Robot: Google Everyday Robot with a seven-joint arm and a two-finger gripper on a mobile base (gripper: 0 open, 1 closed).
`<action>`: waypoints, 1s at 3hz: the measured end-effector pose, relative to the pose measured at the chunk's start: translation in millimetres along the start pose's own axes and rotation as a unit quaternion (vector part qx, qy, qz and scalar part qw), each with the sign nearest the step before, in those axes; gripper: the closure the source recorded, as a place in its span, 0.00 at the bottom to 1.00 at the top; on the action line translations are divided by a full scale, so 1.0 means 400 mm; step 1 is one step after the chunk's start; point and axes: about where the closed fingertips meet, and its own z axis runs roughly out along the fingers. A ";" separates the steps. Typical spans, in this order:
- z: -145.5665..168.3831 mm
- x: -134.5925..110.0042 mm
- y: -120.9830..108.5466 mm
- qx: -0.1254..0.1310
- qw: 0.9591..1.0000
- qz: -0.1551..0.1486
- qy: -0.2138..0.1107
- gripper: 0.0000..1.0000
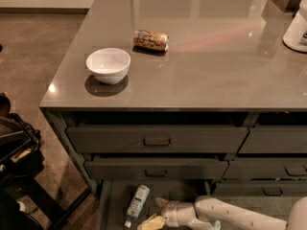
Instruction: Pick blue plastic bottle from bottom drawer and place on counter
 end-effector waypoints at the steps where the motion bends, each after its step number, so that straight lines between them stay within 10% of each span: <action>1: 0.001 -0.009 -0.016 0.002 1.000 0.000 -0.005 0.00; 3: 0.022 0.009 -0.104 0.061 0.997 -0.031 -0.023 0.00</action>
Offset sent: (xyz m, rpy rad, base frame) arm 0.0178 -0.0116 -0.0221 -0.0196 -0.0589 -0.1344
